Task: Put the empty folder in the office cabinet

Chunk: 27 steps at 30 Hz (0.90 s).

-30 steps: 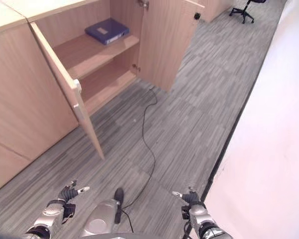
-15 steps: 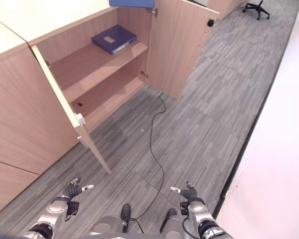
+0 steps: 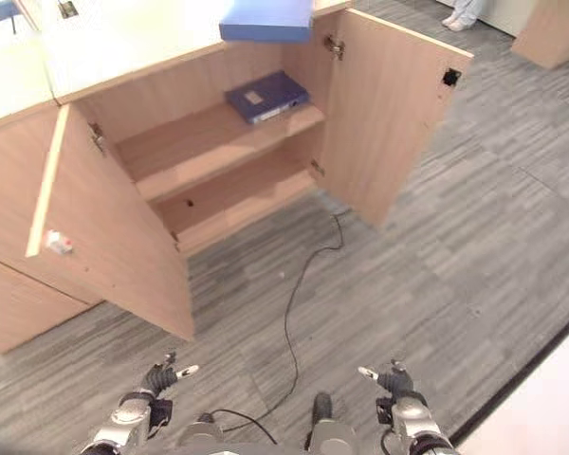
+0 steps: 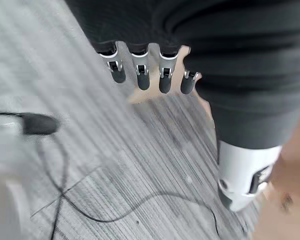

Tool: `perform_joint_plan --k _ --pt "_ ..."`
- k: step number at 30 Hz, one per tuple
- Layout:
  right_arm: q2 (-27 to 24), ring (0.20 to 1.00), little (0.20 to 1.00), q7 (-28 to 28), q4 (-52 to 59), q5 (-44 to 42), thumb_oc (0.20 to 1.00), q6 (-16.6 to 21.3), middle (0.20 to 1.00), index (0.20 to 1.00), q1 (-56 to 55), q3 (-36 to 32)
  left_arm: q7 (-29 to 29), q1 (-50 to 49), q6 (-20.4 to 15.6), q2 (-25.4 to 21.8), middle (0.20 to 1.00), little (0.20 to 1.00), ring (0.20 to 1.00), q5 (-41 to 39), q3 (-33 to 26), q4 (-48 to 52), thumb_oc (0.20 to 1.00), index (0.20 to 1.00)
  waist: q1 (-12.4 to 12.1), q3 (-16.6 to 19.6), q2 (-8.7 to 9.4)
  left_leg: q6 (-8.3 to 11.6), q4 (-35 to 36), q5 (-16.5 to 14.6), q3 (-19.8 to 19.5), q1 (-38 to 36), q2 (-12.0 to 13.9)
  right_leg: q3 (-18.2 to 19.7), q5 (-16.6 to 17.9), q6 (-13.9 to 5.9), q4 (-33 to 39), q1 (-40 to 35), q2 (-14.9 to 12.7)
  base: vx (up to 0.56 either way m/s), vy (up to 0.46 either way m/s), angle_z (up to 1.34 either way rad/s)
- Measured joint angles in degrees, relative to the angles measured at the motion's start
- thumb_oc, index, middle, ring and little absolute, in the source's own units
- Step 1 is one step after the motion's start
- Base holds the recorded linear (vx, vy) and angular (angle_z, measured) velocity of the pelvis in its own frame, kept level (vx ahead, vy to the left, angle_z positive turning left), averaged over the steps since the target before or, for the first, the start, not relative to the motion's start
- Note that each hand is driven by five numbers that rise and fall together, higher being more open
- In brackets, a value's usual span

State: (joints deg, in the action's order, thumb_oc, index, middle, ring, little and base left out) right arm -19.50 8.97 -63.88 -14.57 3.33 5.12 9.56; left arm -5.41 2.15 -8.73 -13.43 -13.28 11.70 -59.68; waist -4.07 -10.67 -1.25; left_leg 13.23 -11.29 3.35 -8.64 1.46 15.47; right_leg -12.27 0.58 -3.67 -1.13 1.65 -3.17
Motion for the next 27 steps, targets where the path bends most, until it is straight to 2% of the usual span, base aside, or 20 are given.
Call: perform_joint_plan --k 1,3,4,5,6,7,8,9,11,12,14,17,19,20,21,22,23,24,25,27 --pt "-0.12 1.000 1.000 0.00 1.13 0.03 1.000 -0.19 1.000 1.000 -0.71 0.03 -0.01 0.12 0.15 -0.14 1.000 1.000 1.000 -0.23 -0.32 0.21 1.000 1.000 0.57 -0.25 0.67 0.76 -7.76 2.14 3.99 5.73 0.87 -3.40 -0.46 2.33 0.60 -0.90 0.00 0.06 -0.477 1.23" --pt "-0.65 1.000 1.000 0.05 0.88 0.06 1.000 -0.13 1.000 1.000 -0.73 1.81 0.11 0.38 0.24 -1.81 1.000 1.000 1.000 -1.10 0.33 1.39 1.000 1.000 0.46 -0.18 3.63 -5.45 -9.79 12.38 21.32 9.18 5.31 -7.59 -0.87 7.30 2.73 -3.86 1.87 0.12 -0.421 1.31" --pt "-0.69 1.000 1.000 0.05 0.90 0.05 1.000 -0.09 1.000 1.000 -0.48 1.02 0.22 0.61 0.25 -2.06 1.000 1.000 1.000 -1.05 1.51 1.59 1.000 1.000 0.73 -0.42 3.60 -5.91 -15.24 9.48 26.56 12.64 6.82 -9.41 -1.77 7.29 3.71 -4.48 2.62 0.19 -0.153 1.11" --pt "-0.27 1.000 1.000 0.32 -0.48 0.03 1.000 -0.29 1.000 1.000 -0.09 -0.12 0.65 1.70 0.22 -1.99 1.000 1.000 1.000 -0.93 2.98 2.65 1.000 1.000 0.59 -0.93 4.79 -6.74 -19.27 1.80 28.83 16.50 2.36 -9.77 -2.51 5.40 3.86 -3.53 1.67 0.24 -0.053 0.88" --pt "0.06 1.000 1.000 0.56 -2.88 -0.03 1.000 -0.40 1.000 1.000 1.45 -0.44 1.06 2.00 0.28 -1.54 1.000 1.000 1.000 -0.85 3.73 2.60 1.000 1.000 -0.11 -1.57 5.02 -8.34 -14.40 -0.47 29.26 17.47 -4.00 -11.15 -6.33 -0.56 4.49 -3.57 1.26 0.28 -0.015 0.35" --pt "0.30 1.000 1.000 0.58 -4.90 0.01 1.000 -1.38 1.000 1.000 3.56 -0.17 1.44 1.49 0.07 -1.11 1.000 1.000 1.000 -0.02 3.58 1.05 1.000 1.000 -1.33 -1.80 3.92 -8.20 -7.65 -1.15 30.76 17.04 -7.91 -11.51 -7.93 0.82 0.82 -2.91 0.58 0.31 -0.025 -0.12" --pt "1.16 1.000 1.000 0.61 -6.00 0.00 1.000 -1.37 1.000 1.000 4.58 0.96 1.36 1.52 1.51 -1.51 1.000 1.000 1.000 1.16 1.74 -1.65 1.000 1.000 -1.81 -1.38 2.34 -9.07 -0.71 -1.69 30.40 14.31 -10.31 -12.40 -5.38 2.42 3.79 -5.58 3.93 0.25 -0.012 -0.27" --pt "2.74 1.000 1.000 0.54 -5.04 0.03 1.000 -0.89 1.000 1.000 3.29 1.74 1.32 1.28 2.52 -2.83 1.000 1.000 1.000 1.22 1.07 -2.18 1.000 1.000 -2.06 -1.50 4.02 -10.67 -1.54 -4.37 30.79 11.67 -13.29 -15.43 -6.68 -2.02 2.55 -8.20 4.32 0.19 -0.013 0.33" --pt "4.44 1.000 1.000 0.42 -3.16 0.03 1.000 -1.11 1.000 1.000 -1.14 6.14 1.40 -1.51 1.86 -5.05 1.000 1.000 1.000 1.22 0.21 2.00 1.000 1.000 -1.41 3.76 2.98 -17.62 -0.02 -9.64 25.41 4.53 -13.96 -17.04 -7.52 -6.75 -27.53 2.96 2.73 0.09 -0.055 0.34" --pt "5.86 1.000 1.000 0.41 -2.49 0.05 1.000 -1.15 1.000 1.000 0.51 6.65 1.32 -0.70 1.70 -7.31 1.000 1.000 1.000 1.21 -0.43 2.35 1.000 1.000 -1.28 2.21 4.99 -19.27 3.33 -8.13 24.60 2.15 -14.34 -16.49 -4.63 -11.25 -44.98 12.11 -3.26 0.15 -0.078 0.05" --pt "6.48 1.000 1.000 0.45 -1.27 0.11 1.000 -1.38 1.000 1.000 1.56 6.19 1.09 1.71 1.34 -8.82 1.000 1.000 1.000 1.28 -0.55 0.48 1.000 1.000 -0.86 1.63 6.16 -18.01 3.89 -8.07 20.17 1.81 -13.79 -10.33 -4.00 -12.84 -47.54 19.83 -9.30 0.25 -0.055 0.74" --pt "6.07 1.000 1.000 0.16 -1.87 0.08 1.000 -1.08 1.000 1.000 2.06 5.48 0.63 2.20 1.63 -8.57 1.000 1.000 1.000 1.26 -0.34 -0.63 1.000 1.000 -1.68 1.08 5.20 -15.18 5.93 -9.32 15.27 -0.34 -14.77 -2.29 -3.19 -12.02 -24.11 14.81 -13.68 0.33 -0.268 1.01" --pt "5.65 1.000 1.000 -0.02 -1.24 0.06 1.000 -0.72 1.000 1.000 2.15 3.56 -0.23 1.96 1.73 -7.65 1.000 1.000 1.000 1.23 -0.32 -1.30 1.000 1.000 -1.51 0.16 3.69 -14.15 5.19 -9.70 12.26 -0.95 -14.89 0.73 0.47 -8.88 -1.26 8.24 -17.48 0.46 -0.506 0.83" --pt "5.74 1.000 1.000 -0.23 -3.53 0.02 1.000 -0.28 1.000 1.000 2.35 2.59 -0.11 1.93 1.22 -6.60 1.000 1.000 1.000 1.31 -2.37 -3.63 1.000 1.000 -1.11 0.09 2.79 -11.15 6.46 -10.68 10.38 -1.95 -14.52 2.85 3.80 -11.65 2.10 7.96 -19.22 0.61 -0.662 0.83" --pt "4.67 1.000 1.000 -0.04 -2.47 -0.05 1.000 -0.96 1.000 1.000 -0.39 -0.99 -1.03 2.59 1.67 -3.99 1.000 1.000 1.000 1.13 -3.56 -5.68 1.000 1.000 0.61 0.86 1.79 -11.18 6.07 -11.91 7.74 -1.11 -13.86 4.08 7.32 -11.18 6.63 7.21 -22.44 0.35 -0.392 0.98" --pt "3.91 1.000 1.000 -0.16 -0.89 -0.01 1.000 -0.78 1.000 1.000 -2.99 -0.89 -0.78 1.12 0.82 -3.59 1.000 1.000 1.000 1.26 -3.26 -5.51 1.000 1.000 0.83 0.11 -0.36 -8.30 5.31 -12.62 5.22 -1.65 -10.09 3.45 9.69 -11.29 6.64 7.46 -22.75 0.52 -0.618 0.98" --pt "3.68 1.000 1.000 -0.08 -2.02 -0.02 1.000 -1.60 1.000 1.000 -3.26 -0.60 -1.03 0.35 0.69 -3.65 1.000 1.000 1.000 1.19 -3.86 -5.51 1.000 1.000 1.91 -0.34 -0.16 -5.19 7.90 -11.91 5.05 -4.50 -6.63 2.77 12.16 -11.78 6.64 6.02 -21.38 0.36 -0.448 1.26" --pt "4.07 1.000 1.000 -0.22 -3.17 0.01 1.000 -1.52 1.000 1.000 -5.11 0.55 -0.83 -0.16 0.76 -5.00 1.000 1.000 1.000 1.30 -5.27 -6.63 1.000 1.000 3.25 -0.24 1.35 -2.17 12.84 -10.18 2.48 -8.96 -1.80 2.39 10.72 -12.71 6.32 -1.03 -16.71 0.37 -0.600 1.04" --pt "0.61 1.000 1.000 0.02 -4.59 0.07 1.000 -1.85 1.000 1.000 -3.61 0.59 -1.11 -0.07 0.74 -0.92 1.000 1.000 1.000 1.24 -5.15 -6.73 1.000 1.000 2.94 -0.73 -3.49 -2.68 14.97 -6.25 4.23 -10.69 3.49 1.78 7.01 -9.66 3.46 -1.31 -11.28 0.25 -0.512 0.91" --pt "-2.70 1.000 1.000 -0.15 -2.85 0.79 1.000 -1.15 1.000 1.000 0.47 2.16 -0.82 -1.68 -0.51 2.20 1.000 1.000 1.000 1.22 -4.29 -5.56 1.000 1.000 3.27 -0.60 -3.56 -3.01 13.78 7.43 4.88 -7.58 5.37 1.50 4.99 -6.60 1.64 0.39 -8.53 0.20 -0.489 0.01"
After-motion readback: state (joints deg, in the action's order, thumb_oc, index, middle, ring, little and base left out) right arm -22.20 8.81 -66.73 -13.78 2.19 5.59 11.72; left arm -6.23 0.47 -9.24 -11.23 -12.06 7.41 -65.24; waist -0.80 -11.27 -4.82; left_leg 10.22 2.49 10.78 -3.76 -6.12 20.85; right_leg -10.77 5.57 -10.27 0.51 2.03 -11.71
